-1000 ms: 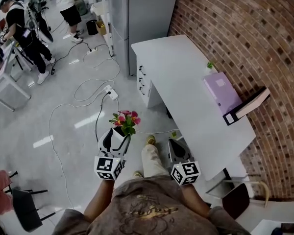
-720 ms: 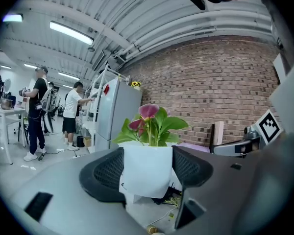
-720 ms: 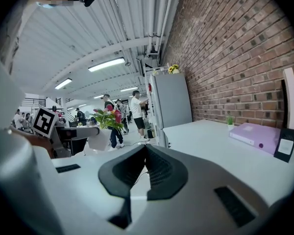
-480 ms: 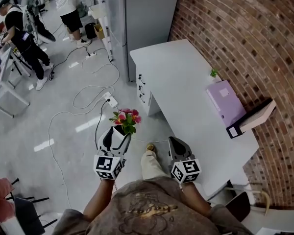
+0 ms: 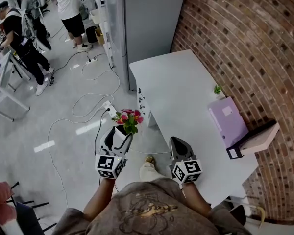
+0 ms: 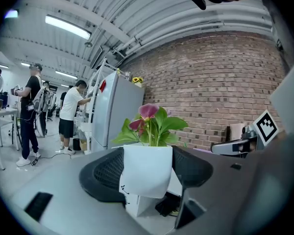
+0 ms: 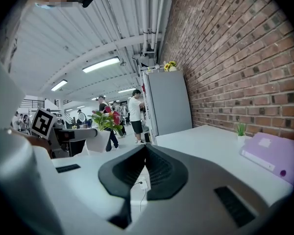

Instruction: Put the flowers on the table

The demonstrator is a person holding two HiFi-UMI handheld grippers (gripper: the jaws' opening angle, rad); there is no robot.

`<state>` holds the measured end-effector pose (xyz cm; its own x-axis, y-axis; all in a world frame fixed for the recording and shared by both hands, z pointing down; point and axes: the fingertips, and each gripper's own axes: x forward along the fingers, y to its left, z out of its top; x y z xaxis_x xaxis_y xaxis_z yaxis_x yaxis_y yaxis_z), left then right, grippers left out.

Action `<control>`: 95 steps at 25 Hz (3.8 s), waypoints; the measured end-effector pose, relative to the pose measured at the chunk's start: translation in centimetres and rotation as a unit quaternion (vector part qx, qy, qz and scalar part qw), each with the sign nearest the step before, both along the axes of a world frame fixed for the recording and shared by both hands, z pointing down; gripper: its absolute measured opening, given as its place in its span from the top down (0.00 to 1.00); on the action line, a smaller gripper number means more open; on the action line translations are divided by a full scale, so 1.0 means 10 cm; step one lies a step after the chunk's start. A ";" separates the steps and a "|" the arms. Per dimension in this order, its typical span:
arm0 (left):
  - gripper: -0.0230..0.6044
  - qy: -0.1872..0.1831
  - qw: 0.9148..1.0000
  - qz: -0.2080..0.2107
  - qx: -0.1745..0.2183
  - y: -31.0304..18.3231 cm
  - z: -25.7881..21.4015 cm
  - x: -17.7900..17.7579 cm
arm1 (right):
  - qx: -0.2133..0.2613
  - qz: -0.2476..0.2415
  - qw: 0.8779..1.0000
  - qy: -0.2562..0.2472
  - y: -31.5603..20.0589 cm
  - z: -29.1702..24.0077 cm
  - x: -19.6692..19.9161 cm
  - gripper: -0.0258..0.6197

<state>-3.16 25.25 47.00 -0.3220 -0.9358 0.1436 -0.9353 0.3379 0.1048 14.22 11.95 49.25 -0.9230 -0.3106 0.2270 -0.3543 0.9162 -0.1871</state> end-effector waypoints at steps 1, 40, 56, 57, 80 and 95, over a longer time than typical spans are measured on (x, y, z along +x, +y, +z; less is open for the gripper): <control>0.45 0.000 1.000 0.000 -0.001 -0.08 -0.01 -0.05 | -0.001 0.000 1.000 0.000 -0.08 0.00 -0.05 0.96; 0.45 0.006 0.985 0.158 -0.064 -2.53 0.33 -1.27 | -0.027 0.127 0.991 0.012 -1.82 0.03 -1.02 0.96; 0.45 0.003 0.965 0.253 -0.074 -3.44 0.94 -1.19 | -0.030 0.197 0.979 0.034 -2.10 0.16 -0.89 0.96; 0.45 0.000 0.964 0.257 -0.074 -3.49 0.98 -1.19 | -0.030 0.199 0.979 0.036 -2.10 0.17 -0.88 0.96; 0.45 0.027 0.940 0.326 -0.102 -4.33 1.61 -0.92 | -0.056 0.300 0.949 0.082 -2.16 0.33 -0.40 0.96; 0.45 0.013 0.932 0.340 -0.126 -4.44 1.78 -0.79 | -0.061 0.316 0.943 0.089 -2.18 0.35 -0.31 0.96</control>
